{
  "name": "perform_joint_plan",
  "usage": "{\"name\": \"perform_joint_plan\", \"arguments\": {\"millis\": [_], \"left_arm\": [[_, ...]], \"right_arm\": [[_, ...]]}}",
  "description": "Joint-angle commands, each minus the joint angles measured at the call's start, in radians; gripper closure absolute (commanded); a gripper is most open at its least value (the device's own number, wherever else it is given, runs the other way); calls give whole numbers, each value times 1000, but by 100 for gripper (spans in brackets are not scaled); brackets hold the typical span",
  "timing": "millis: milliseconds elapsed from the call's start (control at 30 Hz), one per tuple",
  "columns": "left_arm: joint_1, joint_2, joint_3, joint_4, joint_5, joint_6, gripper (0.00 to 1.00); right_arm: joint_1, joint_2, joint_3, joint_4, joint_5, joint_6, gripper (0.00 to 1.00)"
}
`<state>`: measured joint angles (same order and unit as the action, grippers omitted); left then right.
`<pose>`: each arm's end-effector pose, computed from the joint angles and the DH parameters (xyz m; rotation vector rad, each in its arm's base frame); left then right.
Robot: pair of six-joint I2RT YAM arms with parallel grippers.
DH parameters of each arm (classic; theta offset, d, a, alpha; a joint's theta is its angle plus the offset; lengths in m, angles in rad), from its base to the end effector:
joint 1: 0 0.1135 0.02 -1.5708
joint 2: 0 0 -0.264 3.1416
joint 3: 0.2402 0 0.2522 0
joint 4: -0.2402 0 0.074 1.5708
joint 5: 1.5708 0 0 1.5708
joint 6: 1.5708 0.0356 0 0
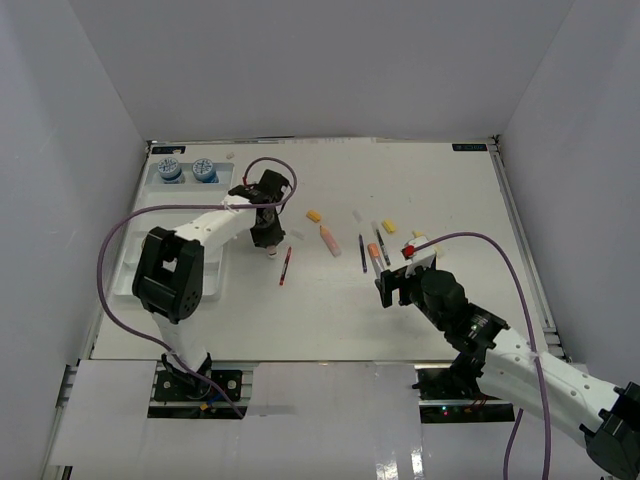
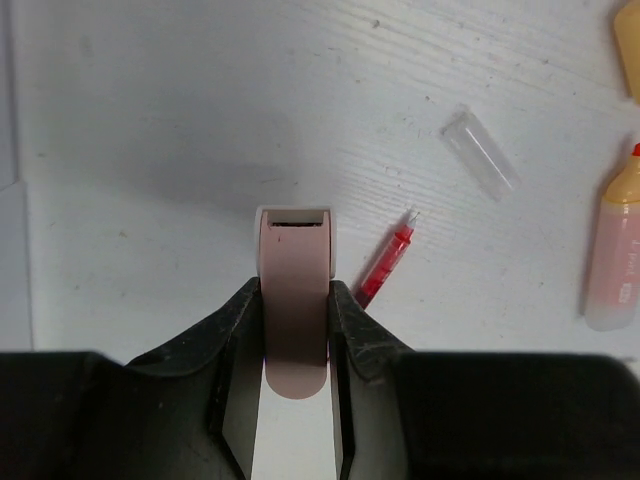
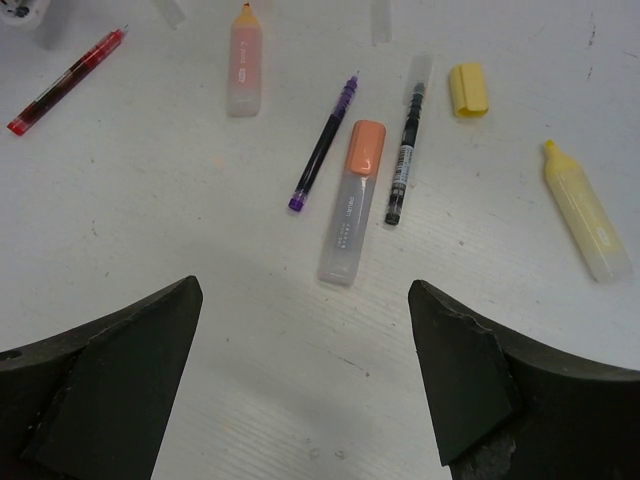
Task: Sort the stationery into containers
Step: Pick up the stapler from the center of the board, then place the stapler in the storage box.
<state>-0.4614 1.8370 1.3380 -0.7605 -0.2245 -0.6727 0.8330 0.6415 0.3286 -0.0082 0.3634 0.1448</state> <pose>0.3317 -0.1561 0.2002 -0.3396 2.7394 0.0298 0.1182 0.1112 0.2193 -0.3969 1.8411 0.3296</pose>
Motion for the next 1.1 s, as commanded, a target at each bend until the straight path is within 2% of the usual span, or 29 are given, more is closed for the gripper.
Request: {"name": "perform_joint_plan", "arguments": {"millis": [0, 133, 267, 400, 467, 567, 733, 900, 1067], "left_arm": [[16, -166, 20, -100, -104, -62, 89], [105, -309, -62, -152, -101, -157, 94], [260, -470, -195, -189, -78, -227, 97], [410, -570, -244, -237, -79, -246, 97], [458, -576, -258, -237, -70, -243, 96], [596, -582, -302, -203, -18, -235, 96], [780, -555, -372, -88, 71, -214, 96], [840, -504, -373, -34, 73, -222, 95], [877, -481, -415, 18, 59, -240, 89]], "right_arm": [[0, -20, -13, 25, 0, 10, 10], [-2, -40, -11, 25, -15, 13, 10], [0, -54, -13, 25, -40, 18, 10], [0, -62, -13, 25, -63, 21, 10], [-2, -65, -14, 27, -66, 22, 10], [0, -71, -14, 24, -76, 24, 10], [0, -97, -25, 25, -70, 30, 10], [0, -91, -23, 24, -72, 33, 10], [0, -88, -25, 19, -66, 35, 10]]}}
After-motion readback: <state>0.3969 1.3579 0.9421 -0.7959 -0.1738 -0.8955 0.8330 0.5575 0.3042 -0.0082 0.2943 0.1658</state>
